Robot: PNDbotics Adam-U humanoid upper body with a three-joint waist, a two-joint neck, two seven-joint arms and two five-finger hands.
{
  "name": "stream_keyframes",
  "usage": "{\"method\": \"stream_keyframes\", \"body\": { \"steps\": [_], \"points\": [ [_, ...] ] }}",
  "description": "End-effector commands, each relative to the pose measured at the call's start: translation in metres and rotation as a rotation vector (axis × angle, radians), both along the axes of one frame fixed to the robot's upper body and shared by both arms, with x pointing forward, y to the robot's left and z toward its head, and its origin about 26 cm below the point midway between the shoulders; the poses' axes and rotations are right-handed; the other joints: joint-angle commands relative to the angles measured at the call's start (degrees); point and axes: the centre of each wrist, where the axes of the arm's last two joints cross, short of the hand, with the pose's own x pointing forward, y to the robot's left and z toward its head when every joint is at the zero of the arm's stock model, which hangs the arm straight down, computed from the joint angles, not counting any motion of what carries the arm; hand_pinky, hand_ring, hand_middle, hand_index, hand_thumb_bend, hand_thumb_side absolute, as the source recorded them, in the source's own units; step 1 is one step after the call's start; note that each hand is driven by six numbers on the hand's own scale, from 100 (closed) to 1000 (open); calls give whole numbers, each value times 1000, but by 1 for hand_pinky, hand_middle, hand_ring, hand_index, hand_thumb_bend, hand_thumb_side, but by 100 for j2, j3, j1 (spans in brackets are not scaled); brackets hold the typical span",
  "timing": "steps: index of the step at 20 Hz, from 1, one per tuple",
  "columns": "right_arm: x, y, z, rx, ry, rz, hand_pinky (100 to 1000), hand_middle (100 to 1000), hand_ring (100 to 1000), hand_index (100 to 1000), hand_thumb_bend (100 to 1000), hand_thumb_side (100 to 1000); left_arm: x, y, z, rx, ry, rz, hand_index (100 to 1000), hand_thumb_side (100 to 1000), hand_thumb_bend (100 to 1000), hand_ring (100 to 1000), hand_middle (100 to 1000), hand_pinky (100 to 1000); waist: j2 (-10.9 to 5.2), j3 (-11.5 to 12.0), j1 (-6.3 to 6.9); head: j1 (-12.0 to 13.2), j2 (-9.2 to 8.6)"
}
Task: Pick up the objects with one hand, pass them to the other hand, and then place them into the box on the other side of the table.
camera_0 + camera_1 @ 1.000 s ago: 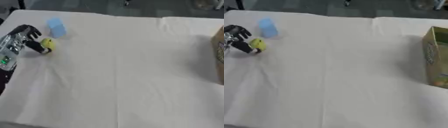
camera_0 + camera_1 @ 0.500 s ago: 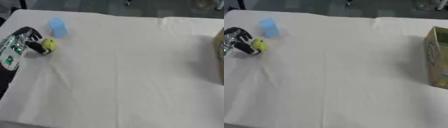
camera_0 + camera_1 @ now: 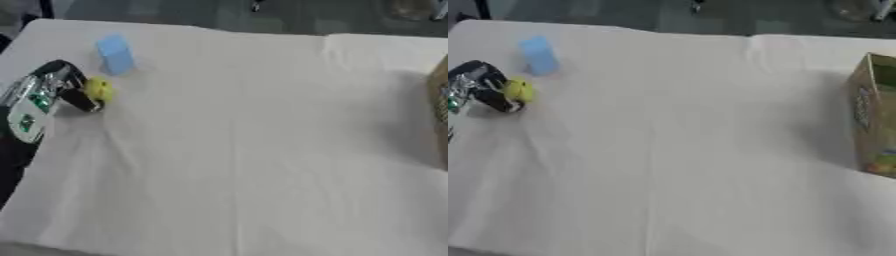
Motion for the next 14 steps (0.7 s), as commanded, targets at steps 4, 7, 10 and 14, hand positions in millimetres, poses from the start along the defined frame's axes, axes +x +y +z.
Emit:
{"method": "stream_keyframes", "body": {
  "steps": [4, 7, 10, 14],
  "points": [
    [-3, -3, 11, -32, -20, -7, 925, 853, 865, 874, 358, 255, -10, -2, 39, 17, -126, -42, 615, 108, 274, 677, 614, 707, -100, 5, -29, 14, -19],
    [-3, -3, 11, -32, -21, -9, 926, 853, 865, 875, 352, 256, -20, -8, 56, 6, -184, -77, 609, 113, 262, 658, 597, 692, -104, 14, -28, 15, -22],
    [-3, -3, 11, -32, -22, -9, 926, 854, 865, 875, 347, 258, -31, -11, 66, -27, -223, -107, 608, 131, 236, 650, 589, 685, -104, 22, -24, 12, -39],
    [-4, -3, 12, -32, -24, -10, 926, 854, 865, 875, 346, 258, -49, -14, 76, -92, -288, -148, 601, 156, 249, 640, 579, 678, -101, 30, -27, -5, -55]
  ]
}}
